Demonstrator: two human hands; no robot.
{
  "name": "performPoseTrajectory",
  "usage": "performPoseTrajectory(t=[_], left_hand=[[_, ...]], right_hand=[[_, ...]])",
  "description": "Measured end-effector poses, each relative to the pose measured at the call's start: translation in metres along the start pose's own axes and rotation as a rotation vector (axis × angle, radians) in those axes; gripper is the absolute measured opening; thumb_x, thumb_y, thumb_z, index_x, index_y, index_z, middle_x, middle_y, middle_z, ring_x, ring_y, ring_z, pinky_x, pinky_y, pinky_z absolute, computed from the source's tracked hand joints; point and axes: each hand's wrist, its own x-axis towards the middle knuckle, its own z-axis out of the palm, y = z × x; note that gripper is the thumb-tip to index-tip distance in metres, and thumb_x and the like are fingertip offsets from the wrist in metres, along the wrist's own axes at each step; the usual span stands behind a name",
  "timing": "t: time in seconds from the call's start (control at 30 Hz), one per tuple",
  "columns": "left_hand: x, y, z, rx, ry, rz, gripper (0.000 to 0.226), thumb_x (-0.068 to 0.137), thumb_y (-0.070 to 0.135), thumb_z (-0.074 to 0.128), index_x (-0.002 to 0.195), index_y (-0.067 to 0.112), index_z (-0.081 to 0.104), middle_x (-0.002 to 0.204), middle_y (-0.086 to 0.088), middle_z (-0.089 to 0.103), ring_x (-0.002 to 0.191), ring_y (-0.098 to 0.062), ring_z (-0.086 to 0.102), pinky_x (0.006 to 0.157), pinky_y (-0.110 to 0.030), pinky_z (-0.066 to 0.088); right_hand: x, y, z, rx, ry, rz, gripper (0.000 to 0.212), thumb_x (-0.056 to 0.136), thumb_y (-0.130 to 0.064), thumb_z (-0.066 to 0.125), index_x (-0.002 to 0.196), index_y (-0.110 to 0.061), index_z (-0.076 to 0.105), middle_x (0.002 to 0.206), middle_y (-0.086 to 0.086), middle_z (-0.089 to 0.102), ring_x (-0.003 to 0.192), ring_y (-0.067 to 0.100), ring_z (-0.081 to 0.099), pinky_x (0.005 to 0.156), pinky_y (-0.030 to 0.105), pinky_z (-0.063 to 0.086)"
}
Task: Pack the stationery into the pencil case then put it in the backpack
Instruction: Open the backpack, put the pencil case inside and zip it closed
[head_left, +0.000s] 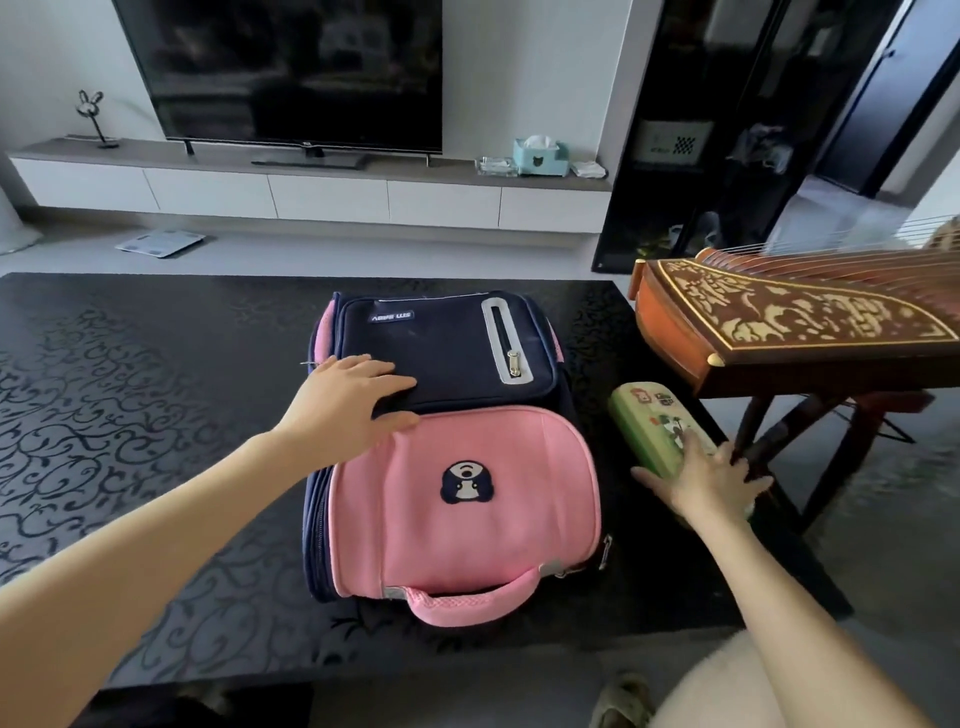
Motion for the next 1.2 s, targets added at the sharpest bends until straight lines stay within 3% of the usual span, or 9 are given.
performPoseTrajectory(t=[0.07, 0.17, 0.37, 0.47, 0.53, 0.63, 0.7, 0.8, 1.2], left_hand=[[0.002, 0.002, -0.002, -0.001, -0.058, -0.015, 0.066, 0.078, 0.066, 0.035, 0.131, 0.03, 0.049, 0.14, -0.004, 0.047, 0.132, -0.027, 0.038, 0.107, -0.043, 0.028], [0.002, 0.004, 0.001, -0.015, -0.132, -0.048, 0.053, 0.088, 0.057, 0.044, 0.136, 0.034, 0.041, 0.147, 0.0, 0.037, 0.138, -0.023, 0.027, 0.113, -0.04, 0.02], [0.005, 0.006, -0.01, -0.083, -0.163, -0.099, 0.044, 0.091, 0.051, 0.043, 0.132, 0.037, 0.044, 0.145, 0.004, 0.041, 0.137, -0.018, 0.03, 0.11, -0.036, 0.023], [0.006, 0.011, -0.024, -0.115, -0.013, -0.134, 0.033, 0.093, 0.045, 0.042, 0.117, 0.03, 0.06, 0.119, 0.002, 0.065, 0.111, -0.021, 0.057, 0.081, -0.031, 0.043], [0.013, 0.015, -0.035, -0.109, 0.11, -0.163, 0.034, 0.095, 0.041, 0.04, 0.098, 0.018, 0.065, 0.089, -0.005, 0.069, 0.079, -0.026, 0.06, 0.062, -0.03, 0.036], [0.029, 0.018, -0.048, -0.076, 0.203, -0.21, 0.042, 0.097, 0.039, 0.037, 0.079, 0.008, 0.06, 0.069, -0.005, 0.057, 0.066, -0.029, 0.051, 0.057, -0.031, 0.031], [0.038, 0.018, -0.054, -0.124, 0.228, -0.233, 0.046, 0.097, 0.04, 0.038, 0.069, 0.007, 0.054, 0.064, -0.004, 0.054, 0.068, -0.032, 0.054, 0.055, -0.032, 0.033], [0.043, 0.018, -0.059, -0.19, 0.229, -0.224, 0.048, 0.096, 0.04, 0.039, 0.065, 0.006, 0.051, 0.058, -0.004, 0.052, 0.064, -0.031, 0.053, 0.05, -0.032, 0.03], [0.031, 0.009, -0.06, -0.202, 0.185, -0.13, 0.036, 0.094, 0.035, 0.046, 0.084, 0.007, 0.066, 0.071, -0.008, 0.066, 0.064, -0.024, 0.054, 0.051, -0.021, 0.03]], right_hand=[[0.01, 0.01, 0.008, -0.047, -0.077, 0.005, 0.113, 0.058, -0.082, 0.055, 0.146, -0.032, 0.005, 0.144, 0.021, 0.029, 0.128, 0.043, 0.035, 0.106, 0.06, 0.023], [0.013, 0.011, 0.013, -0.001, -0.023, -0.007, 0.11, 0.06, -0.073, 0.064, 0.146, -0.033, 0.009, 0.129, 0.02, 0.041, 0.114, 0.039, 0.046, 0.097, 0.05, 0.039], [-0.007, 0.001, -0.004, 0.575, 0.04, -0.025, 0.091, 0.06, -0.063, 0.07, 0.136, -0.036, 0.03, 0.126, 0.01, 0.055, 0.111, 0.035, 0.054, 0.094, 0.047, 0.041], [-0.038, 0.004, -0.032, 0.843, 0.119, -0.261, 0.085, 0.063, -0.05, 0.076, 0.135, -0.037, 0.034, 0.125, -0.006, 0.054, 0.108, 0.019, 0.054, 0.089, 0.04, 0.047], [-0.059, 0.009, -0.053, 0.916, 0.192, -0.49, 0.083, 0.065, -0.039, 0.08, 0.136, -0.034, 0.037, 0.121, -0.014, 0.05, 0.106, 0.007, 0.05, 0.084, 0.025, 0.044], [-0.082, 0.011, -0.08, 0.779, 0.313, -0.883, 0.079, 0.063, -0.047, 0.076, 0.133, -0.026, 0.044, 0.124, -0.011, 0.048, 0.109, -0.003, 0.048, 0.085, 0.011, 0.04], [-0.087, 0.005, -0.087, 0.554, 0.403, -1.011, 0.078, 0.061, -0.056, 0.069, 0.13, -0.026, 0.049, 0.127, -0.003, 0.05, 0.111, 0.002, 0.049, 0.091, 0.018, 0.042], [-0.091, -0.018, -0.089, 0.335, 0.486, -1.031, 0.075, 0.06, -0.062, 0.063, 0.129, -0.036, 0.048, 0.126, 0.007, 0.055, 0.11, 0.024, 0.055, 0.087, 0.043, 0.045], [-0.082, -0.126, -0.076, 0.262, 0.642, -1.219, 0.058, 0.066, -0.051, 0.07, 0.117, -0.025, 0.062, 0.118, 0.011, 0.063, 0.108, 0.03, 0.054, 0.093, 0.045, 0.043]])
